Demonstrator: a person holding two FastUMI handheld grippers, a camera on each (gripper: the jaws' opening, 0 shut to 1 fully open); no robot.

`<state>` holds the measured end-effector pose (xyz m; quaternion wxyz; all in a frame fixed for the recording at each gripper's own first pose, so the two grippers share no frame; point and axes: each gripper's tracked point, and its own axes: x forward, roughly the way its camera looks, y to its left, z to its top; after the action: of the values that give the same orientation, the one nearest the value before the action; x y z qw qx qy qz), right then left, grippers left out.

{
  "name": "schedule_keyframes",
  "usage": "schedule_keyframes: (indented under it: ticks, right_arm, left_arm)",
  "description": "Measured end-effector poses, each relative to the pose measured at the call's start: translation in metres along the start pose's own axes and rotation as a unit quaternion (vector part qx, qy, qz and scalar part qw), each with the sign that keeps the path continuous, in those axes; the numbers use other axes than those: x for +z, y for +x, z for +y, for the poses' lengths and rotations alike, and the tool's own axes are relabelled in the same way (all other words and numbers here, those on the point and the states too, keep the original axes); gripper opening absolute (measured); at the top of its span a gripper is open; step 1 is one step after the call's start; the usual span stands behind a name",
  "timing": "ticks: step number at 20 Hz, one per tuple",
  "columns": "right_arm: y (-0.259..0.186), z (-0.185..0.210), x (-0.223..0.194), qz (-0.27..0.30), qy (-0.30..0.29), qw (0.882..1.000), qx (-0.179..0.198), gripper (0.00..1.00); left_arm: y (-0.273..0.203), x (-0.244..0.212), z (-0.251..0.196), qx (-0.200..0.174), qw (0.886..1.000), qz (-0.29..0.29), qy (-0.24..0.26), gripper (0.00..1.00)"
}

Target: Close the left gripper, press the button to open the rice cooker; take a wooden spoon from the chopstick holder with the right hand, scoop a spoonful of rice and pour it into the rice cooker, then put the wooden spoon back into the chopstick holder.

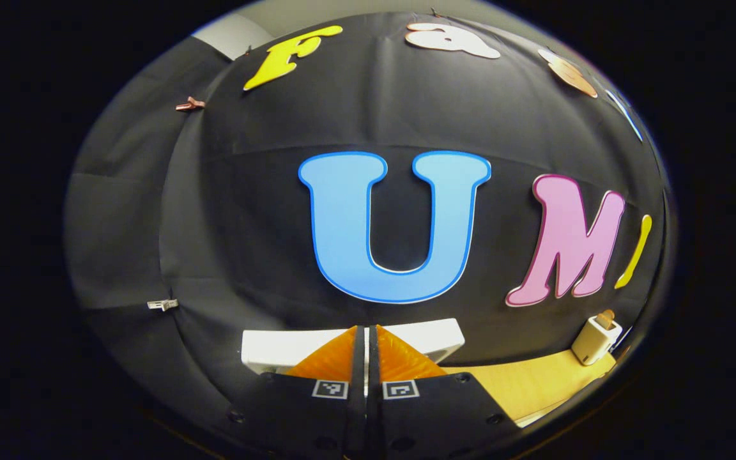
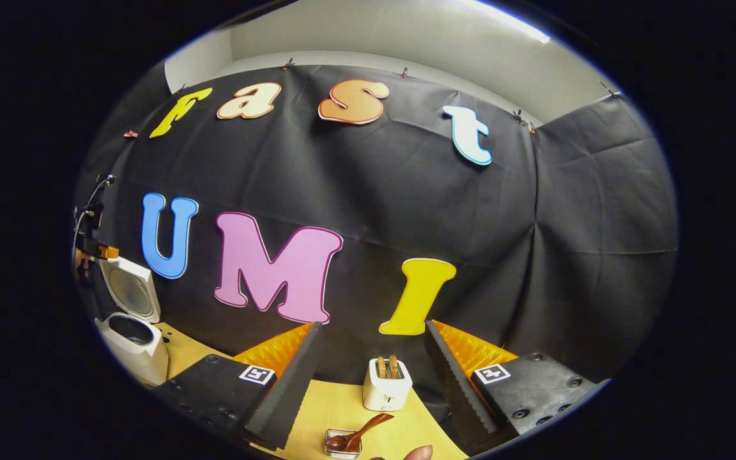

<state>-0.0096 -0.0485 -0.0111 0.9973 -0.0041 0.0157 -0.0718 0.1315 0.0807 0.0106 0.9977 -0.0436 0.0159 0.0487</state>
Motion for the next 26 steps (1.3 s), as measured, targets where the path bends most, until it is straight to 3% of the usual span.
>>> schedule_keyframes:
  ticks: [5, 6, 11, 12, 13, 15, 20, 26]
  right_arm:
    - [0.001, 0.003, -0.003, 0.003, 0.004, 1.0, 0.003, 0.97]
    - [-0.001, 0.003, -0.003, 0.003, 0.005, 1.0, 0.003, 0.97]
    - [-0.002, 0.002, -0.009, 0.008, 0.009, 1.0, 0.002, 0.97]
    - [-0.002, 0.001, -0.009, 0.008, 0.009, 1.0, 0.001, 0.97]
    - [-0.001, 0.001, -0.01, 0.009, 0.01, 1.0, 0.0, 0.97]
    - [-0.002, 0.001, -0.013, 0.012, 0.016, 1.0, 0.001, 0.97]
    - [-0.005, 0.002, -0.026, 0.023, 0.01, 1.0, 0.009, 0.97]
    - [-0.006, 0.006, -0.038, 0.034, 0.01, 0.999, 0.02, 0.97]
  left_arm:
    - [-0.034, 0.015, -0.006, -0.013, 0.999, -0.028, -0.032, 0.14]
    - [-0.039, 0.016, -0.007, -0.013, 0.999, -0.032, -0.025, 0.22]
    - [-0.067, 0.01, -0.024, -0.025, 0.999, -0.027, 0.016, 0.88]
    - [-0.072, 0.009, -0.031, -0.027, 0.999, -0.025, 0.021, 0.81]
    - [-0.077, 0.005, -0.038, -0.03, 0.999, -0.024, 0.028, 0.94]
    - [-0.086, 0.001, -0.05, -0.032, 0.999, -0.024, 0.032, 0.96]
    - [-0.107, -0.022, -0.086, -0.083, 0.996, -0.002, 0.016, 0.95]
    - [-0.114, -0.036, -0.097, -0.094, 0.995, 0.013, 0.025, 0.96]
